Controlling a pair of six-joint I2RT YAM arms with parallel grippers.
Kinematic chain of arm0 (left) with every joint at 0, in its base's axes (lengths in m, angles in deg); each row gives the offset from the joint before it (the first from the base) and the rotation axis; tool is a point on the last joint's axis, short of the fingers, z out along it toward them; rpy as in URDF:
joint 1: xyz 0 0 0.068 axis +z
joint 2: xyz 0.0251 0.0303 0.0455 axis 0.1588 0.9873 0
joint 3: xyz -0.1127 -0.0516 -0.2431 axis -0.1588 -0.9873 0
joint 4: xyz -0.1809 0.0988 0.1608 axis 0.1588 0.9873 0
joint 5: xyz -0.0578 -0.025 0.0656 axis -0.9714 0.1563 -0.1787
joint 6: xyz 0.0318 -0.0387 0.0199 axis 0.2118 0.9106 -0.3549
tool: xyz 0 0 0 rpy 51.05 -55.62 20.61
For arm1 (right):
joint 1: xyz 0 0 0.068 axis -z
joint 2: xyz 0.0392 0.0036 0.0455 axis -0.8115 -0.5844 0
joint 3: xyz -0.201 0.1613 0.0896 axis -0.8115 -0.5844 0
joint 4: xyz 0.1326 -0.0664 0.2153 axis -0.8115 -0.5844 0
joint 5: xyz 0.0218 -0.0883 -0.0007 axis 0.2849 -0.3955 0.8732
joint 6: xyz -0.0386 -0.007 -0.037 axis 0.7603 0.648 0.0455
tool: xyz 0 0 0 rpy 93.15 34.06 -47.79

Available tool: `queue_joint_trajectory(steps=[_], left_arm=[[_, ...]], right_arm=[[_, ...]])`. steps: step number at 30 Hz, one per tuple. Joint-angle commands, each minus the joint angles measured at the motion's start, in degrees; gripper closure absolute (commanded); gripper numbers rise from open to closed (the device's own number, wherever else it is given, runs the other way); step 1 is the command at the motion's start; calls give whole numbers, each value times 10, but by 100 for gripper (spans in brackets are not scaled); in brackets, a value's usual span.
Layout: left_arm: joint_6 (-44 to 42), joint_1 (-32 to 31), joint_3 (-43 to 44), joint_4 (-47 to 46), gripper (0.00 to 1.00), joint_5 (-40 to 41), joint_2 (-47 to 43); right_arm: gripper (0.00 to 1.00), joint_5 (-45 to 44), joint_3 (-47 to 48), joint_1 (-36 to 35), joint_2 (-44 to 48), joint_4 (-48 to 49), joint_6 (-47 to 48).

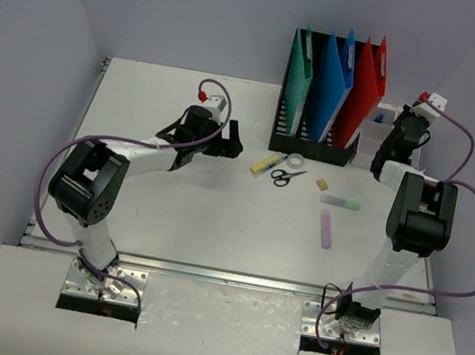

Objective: Organize the desk

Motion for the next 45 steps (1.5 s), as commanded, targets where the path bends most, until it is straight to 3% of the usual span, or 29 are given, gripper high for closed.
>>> queue_joint_trajectory(steps=[1,19,31,45], left_arm=[[2,-5,16,-28,0,-6,3],[9,-5,5,-40,0,-13,25],[22,-5,15,-40,0,-26,39],[30,-2,-4,-50,0,-28,32]], right_arm=[[98,-41,63,1,-16,28,-26],[100,-83,41,-1,9,25,-69],[100,-89,-13,-16,51,67,-31],[100,-110,84,-40,9,23,57]])
